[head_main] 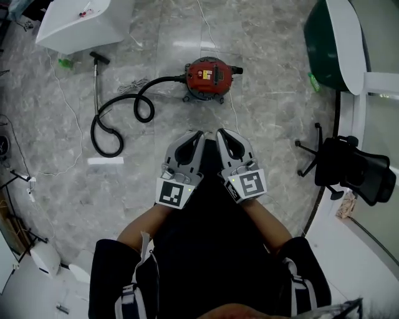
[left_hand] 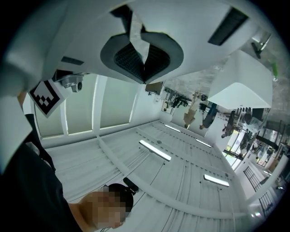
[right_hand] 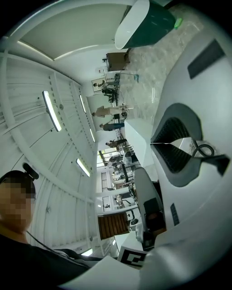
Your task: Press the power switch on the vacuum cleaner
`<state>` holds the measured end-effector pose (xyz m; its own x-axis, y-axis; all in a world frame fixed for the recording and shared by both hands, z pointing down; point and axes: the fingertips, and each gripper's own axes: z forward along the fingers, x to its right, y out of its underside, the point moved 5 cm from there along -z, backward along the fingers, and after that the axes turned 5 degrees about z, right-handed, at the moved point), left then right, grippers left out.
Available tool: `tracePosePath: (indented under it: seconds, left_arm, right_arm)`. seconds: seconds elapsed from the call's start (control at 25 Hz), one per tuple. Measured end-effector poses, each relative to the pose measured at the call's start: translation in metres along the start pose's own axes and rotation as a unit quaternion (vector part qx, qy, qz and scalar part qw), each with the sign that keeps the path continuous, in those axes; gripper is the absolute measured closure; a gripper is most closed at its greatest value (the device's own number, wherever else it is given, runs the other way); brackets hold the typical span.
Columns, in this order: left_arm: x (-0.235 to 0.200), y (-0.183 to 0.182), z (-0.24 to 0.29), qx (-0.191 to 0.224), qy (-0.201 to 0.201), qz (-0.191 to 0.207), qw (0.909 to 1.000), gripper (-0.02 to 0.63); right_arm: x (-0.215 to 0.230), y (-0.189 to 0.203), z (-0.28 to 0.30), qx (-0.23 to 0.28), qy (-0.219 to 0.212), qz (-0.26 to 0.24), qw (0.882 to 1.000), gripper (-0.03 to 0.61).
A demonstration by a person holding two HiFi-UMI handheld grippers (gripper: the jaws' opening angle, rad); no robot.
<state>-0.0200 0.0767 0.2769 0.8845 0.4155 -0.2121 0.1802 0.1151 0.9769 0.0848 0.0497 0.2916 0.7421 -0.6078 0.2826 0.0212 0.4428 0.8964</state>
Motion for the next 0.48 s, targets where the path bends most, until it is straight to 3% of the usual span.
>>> tracePosePath:
  seconds: [0.32, 0.48]
  left_arm:
    - [-0.037, -0.001, -0.011, 0.0, -0.101, -0.013, 0.9948, 0.595]
    - [-0.045, 0.003, -0.013, 0.005, -0.126, -0.02, 0.9918, 0.595]
  right_arm:
    - [0.017, 0.013, 0.023, -0.047, -0.012, 0.011, 0.999, 0.558]
    - [0.03, 0.014, 0.04, -0.058, -0.014, -0.002, 0.998, 0.558]
